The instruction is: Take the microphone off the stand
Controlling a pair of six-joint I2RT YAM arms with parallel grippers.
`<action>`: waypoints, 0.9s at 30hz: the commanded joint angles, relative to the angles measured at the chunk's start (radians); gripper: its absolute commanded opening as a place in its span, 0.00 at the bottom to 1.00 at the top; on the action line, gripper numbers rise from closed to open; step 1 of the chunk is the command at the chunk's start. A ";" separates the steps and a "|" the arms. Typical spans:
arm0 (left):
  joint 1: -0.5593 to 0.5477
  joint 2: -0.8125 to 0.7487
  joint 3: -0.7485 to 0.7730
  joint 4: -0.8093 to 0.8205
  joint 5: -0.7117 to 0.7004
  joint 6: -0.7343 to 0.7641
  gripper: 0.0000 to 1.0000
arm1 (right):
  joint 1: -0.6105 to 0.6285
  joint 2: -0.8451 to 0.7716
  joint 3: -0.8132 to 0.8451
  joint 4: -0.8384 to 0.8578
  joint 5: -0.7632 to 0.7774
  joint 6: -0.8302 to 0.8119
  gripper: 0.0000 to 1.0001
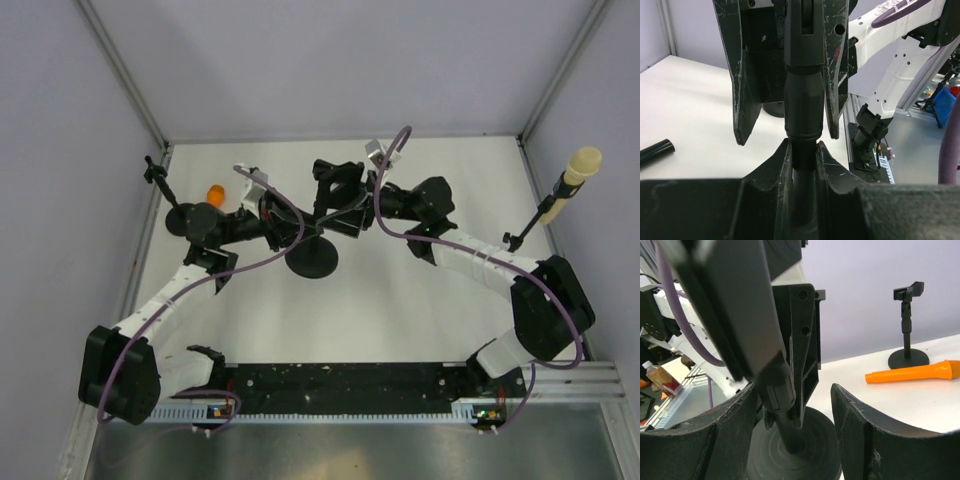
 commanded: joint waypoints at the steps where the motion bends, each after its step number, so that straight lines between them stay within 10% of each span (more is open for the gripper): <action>1: 0.003 -0.024 0.006 0.059 -0.026 0.019 0.00 | 0.013 -0.002 0.051 0.147 -0.011 0.057 0.59; 10: 0.004 -0.002 0.010 0.037 -0.049 0.028 0.00 | 0.014 -0.022 0.062 0.030 -0.008 -0.039 0.51; 19: 0.005 -0.004 0.009 -0.004 -0.069 0.052 0.00 | 0.028 -0.018 0.077 0.014 -0.032 -0.053 0.00; 27: 0.075 -0.030 0.027 -0.122 -0.098 0.144 0.99 | 0.024 -0.044 0.186 -0.374 0.023 -0.324 0.00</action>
